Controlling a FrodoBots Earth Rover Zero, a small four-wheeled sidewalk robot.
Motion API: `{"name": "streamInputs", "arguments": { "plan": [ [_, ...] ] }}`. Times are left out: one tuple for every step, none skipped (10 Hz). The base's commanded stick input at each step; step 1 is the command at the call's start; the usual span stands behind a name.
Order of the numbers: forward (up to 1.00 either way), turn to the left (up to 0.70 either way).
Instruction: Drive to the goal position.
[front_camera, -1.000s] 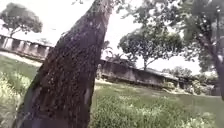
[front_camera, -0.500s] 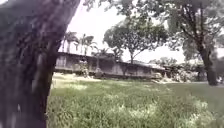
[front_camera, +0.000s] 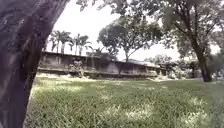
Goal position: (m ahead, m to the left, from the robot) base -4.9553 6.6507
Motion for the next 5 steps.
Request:
{"name": "streamInputs", "arguments": {
  "plan": [
    [-0.70, 0.00],
    [-0.70, 0.00],
    [-0.70, 0.00],
    [-0.62, 0.00],
    [0.00, 0.00]
  ]
}}
